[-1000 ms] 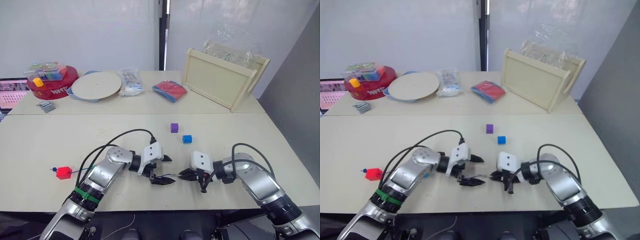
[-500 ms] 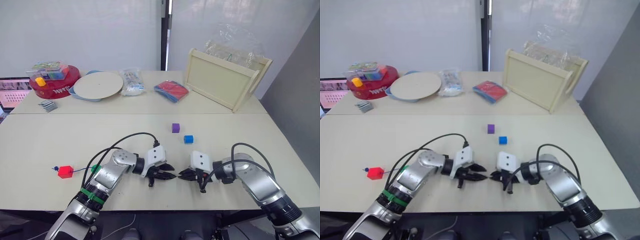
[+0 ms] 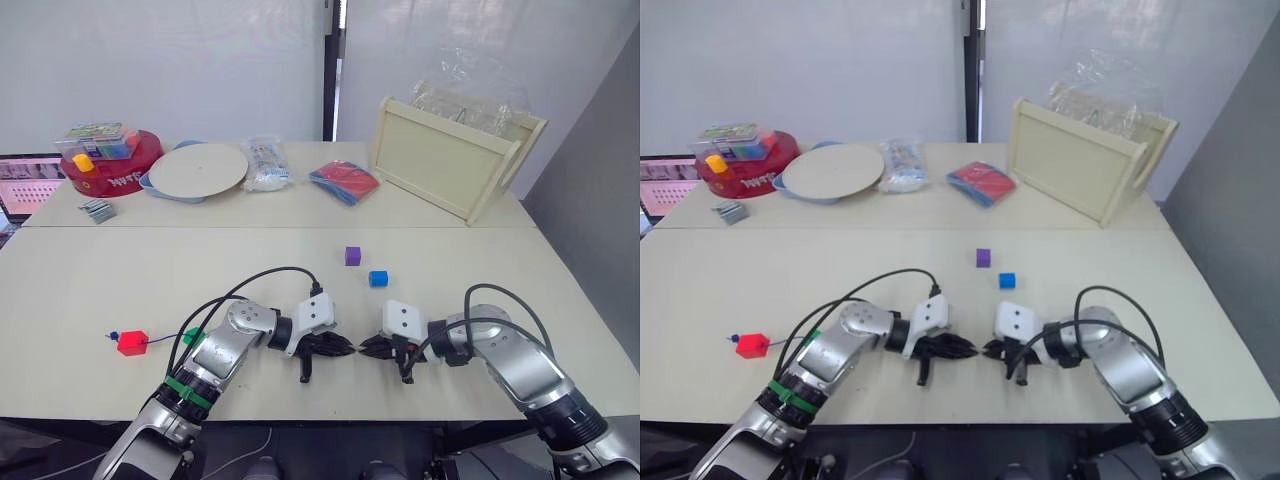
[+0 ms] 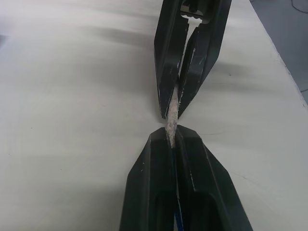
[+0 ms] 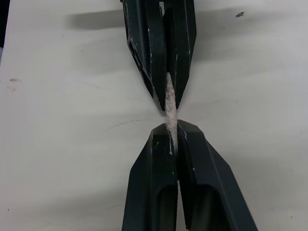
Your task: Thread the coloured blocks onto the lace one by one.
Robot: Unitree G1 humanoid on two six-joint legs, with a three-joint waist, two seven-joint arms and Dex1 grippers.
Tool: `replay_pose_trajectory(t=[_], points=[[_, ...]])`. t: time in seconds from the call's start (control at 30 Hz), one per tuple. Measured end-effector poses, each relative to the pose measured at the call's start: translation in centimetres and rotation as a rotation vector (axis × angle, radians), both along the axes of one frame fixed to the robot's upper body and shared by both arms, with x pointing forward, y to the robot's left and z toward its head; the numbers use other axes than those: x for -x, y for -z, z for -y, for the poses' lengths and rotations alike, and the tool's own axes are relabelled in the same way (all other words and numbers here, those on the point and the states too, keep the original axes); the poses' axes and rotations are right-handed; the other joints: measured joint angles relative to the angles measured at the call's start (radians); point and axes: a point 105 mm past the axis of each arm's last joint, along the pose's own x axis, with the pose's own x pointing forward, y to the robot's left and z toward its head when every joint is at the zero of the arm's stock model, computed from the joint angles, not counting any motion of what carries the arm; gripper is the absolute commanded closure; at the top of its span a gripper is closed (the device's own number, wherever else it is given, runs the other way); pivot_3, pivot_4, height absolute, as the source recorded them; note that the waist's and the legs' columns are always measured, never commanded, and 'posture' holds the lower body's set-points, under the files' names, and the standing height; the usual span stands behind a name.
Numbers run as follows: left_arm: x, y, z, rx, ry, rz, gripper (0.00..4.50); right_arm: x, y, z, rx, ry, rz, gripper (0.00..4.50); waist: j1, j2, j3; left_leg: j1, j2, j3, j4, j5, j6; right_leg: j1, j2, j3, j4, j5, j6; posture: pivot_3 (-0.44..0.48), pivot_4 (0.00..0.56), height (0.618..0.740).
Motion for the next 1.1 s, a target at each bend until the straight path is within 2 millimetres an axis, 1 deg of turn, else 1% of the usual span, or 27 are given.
replay_pose_trajectory(t=[0.1,0.17,0.23,0.33,0.43,0.53,0.67,0.73,0.83,0.93,1.03,1.1], points=[[-0.4,-0.3,-0.7,-0.001,-0.022,0.008,4.5,0.3,-0.6,-0.3,-0.051,0.022,-0.02,2.48,0.0,0.0,0.0,0.0,0.0,0.0,0.0,0.0,0.0,0.0,0.0,0.0,0.0,0.0,0.0,0.0,0.15,0.74],[-0.7,-0.5,-1.6,0.006,-0.05,0.007,4.5,0.4,-1.3,-0.1,-0.107,0.065,-0.027,1.78,0.001,0.0,0.0,0.0,0.0,0.0,0.0,0.0,0.0,0.0,0.0,0.0,0.0,0.0,0.0,0.0,0.15,0.74],[-0.7,-0.7,-2.3,0.03,-0.069,-0.006,4.5,0.3,-1.8,0.4,-0.16,0.127,-0.035,1.11,0.001,0.0,0.0,0.0,0.0,0.0,0.0,0.0,0.0,0.0,0.0,0.0,0.0,0.0,0.0,0.0,0.15,0.74],[-0.3,-0.7,-3.1,0.063,-0.084,-0.046,4.5,-0.1,-2.8,1.5,-0.254,0.235,-0.045,0.02,0.002,0.0,0.0,0.0,0.0,0.0,0.0,0.0,0.0,0.0,0.0,0.0,0.0,0.0,0.0,0.0,0.15,0.74],[0.1,-0.9,-4.0,0.075,-0.096,-0.062,4.5,-0.7,-2.8,3.0,-0.312,0.366,-0.033,0.02,0.001,0.0,0.0,0.0,0.0,0.0,0.0,0.0,0.0,0.0,0.0,0.0,0.0,0.0,0.0,0.0,0.15,0.74],[0.0,-1.1,-4.8,0.077,-0.115,-0.063,4.5,-1.5,-2.1,3.9,-0.373,0.517,-0.009,0.02,0.0,0.0,0.0,0.0,0.0,0.0,0.0,0.0,0.0,0.0,0.0,0.0,0.001,0.0,0.0,0.0,0.15,0.74],[0.1,-1.0,-5.2,0.071,-0.123,-0.063,4.5,-2.5,-0.8,4.0,-0.45,0.724,0.031,0.02,-0.003,0.0,0.0,0.0,0.0,0.0,-0.001,0.0,0.0,0.0,0.0,0.0,0.001,0.0,0.0,0.0,0.15,0.74],[0.2,-0.9,-5.3,0.068,-0.127,-0.064,4.5,-3.2,-0.5,3.4,-0.508,0.84,0.076,0.02,-0.006,0.0,0.0,0.0,0.0,0.0,-0.001,0.0,0.0,-0.001,0.0,0.0,0.001,0.0,0.0,0.0,0.15,0.74],[0.2,-0.9,-5.3,0.066,-0.132,-0.066,4.5,-3.8,-0.2,2.1,-0.547,0.937,0.124,0.02,-0.008,0.0,0.0,0.0,0.0,0.0,-0.001,0.0,0.0,-0.001,0.0,0.0,0.002,0.0,0.0,0.0,0.15,0.74],[0.2,-0.8,-5.5,0.059,-0.14,-0.073,4.5,-4.6,0.0,1.6,-0.557,1.022,0.162,0.02,-0.012,0.0,0.0,0.0,0.0,0.0,-0.001,0.0,0.0,-0.001,0.0,0.0,0.002,0.0,0.0,0.0,0.15,0.74],[0.2,-0.8,-5.6,0.056,-0.143,-0.072,4.5,-5.7,0.6,0.4,-0.554,1.121,0.19,0.02,-0.018,0.0,0.0,0.0,0.0,0.0,-0.001,0.0,-0.001,-0.002,0.0,0.0,0.002,0.0,0.0,0.0,0.15,0.74],[0.2,-0.8,-5.6,0.056,-0.143,-0.071,4.5,-6.3,0.6,-0.1,-0.558,1.165,0.21,0.02,-0.022,0.0,0.0,0.0,0.001,0.0,-0.002,0.0,-0.001,-0.002,0.0,0.0,0.003,0.0,0.0,0.0,0.15,0.74]])
